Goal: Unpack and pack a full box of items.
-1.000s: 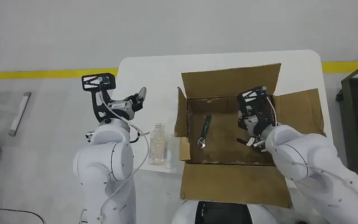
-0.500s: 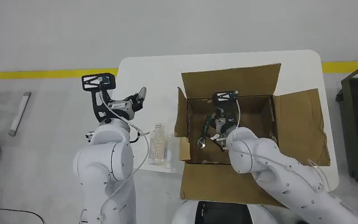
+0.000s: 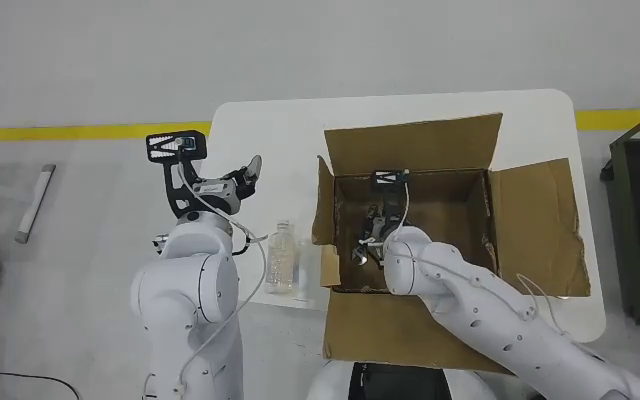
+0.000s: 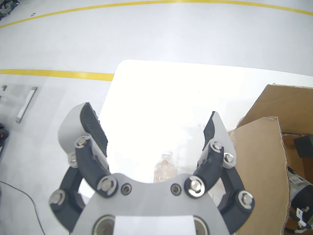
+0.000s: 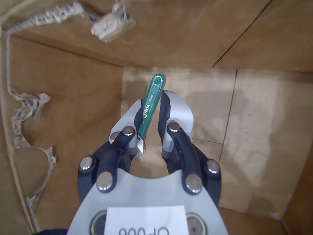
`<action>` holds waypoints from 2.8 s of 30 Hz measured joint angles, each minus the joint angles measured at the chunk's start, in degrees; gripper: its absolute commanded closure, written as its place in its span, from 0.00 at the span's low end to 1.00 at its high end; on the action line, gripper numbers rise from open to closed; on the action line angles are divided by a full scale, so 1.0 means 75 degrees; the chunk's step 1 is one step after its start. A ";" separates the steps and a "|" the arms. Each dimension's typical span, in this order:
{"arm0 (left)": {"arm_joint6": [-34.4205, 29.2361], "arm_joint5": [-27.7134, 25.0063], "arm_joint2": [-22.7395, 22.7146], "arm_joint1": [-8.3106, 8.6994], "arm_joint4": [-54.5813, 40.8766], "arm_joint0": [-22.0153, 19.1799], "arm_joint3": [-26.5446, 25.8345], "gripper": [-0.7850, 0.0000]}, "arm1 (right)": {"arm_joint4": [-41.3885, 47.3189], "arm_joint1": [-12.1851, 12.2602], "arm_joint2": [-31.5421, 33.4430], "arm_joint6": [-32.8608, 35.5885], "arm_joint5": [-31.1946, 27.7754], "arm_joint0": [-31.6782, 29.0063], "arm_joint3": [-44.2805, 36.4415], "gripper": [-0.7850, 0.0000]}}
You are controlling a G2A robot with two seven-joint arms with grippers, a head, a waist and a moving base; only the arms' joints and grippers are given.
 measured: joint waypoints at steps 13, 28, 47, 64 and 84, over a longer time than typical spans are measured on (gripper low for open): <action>0.0000 0.0000 0.0000 0.0000 0.0000 0.0000 0.0000 0.00 | 0.0037 0.0001 0.0086 -0.0180 -0.0191 -0.0146 0.0055 0.00; 0.0000 0.0000 0.0000 0.0000 0.0000 0.0000 0.0000 0.00 | -0.0367 -0.0351 -0.0303 0.0308 0.0126 0.0313 0.0837 0.51; 0.0000 0.0000 0.0000 0.0000 0.0000 0.0000 0.0000 0.00 | -0.0586 -0.0808 -0.0496 0.0577 0.0203 0.0708 0.1810 0.51; 0.0000 0.0000 0.0000 0.0000 0.0000 0.0000 0.0000 0.00 | -0.0901 -0.1056 -0.0355 0.0749 0.0030 0.0682 0.2140 0.88; 0.0000 0.0000 0.0000 0.0000 0.0000 0.0000 0.0000 0.00 | -0.2305 -0.1041 0.0348 0.1554 -0.0777 0.0051 0.1491 1.00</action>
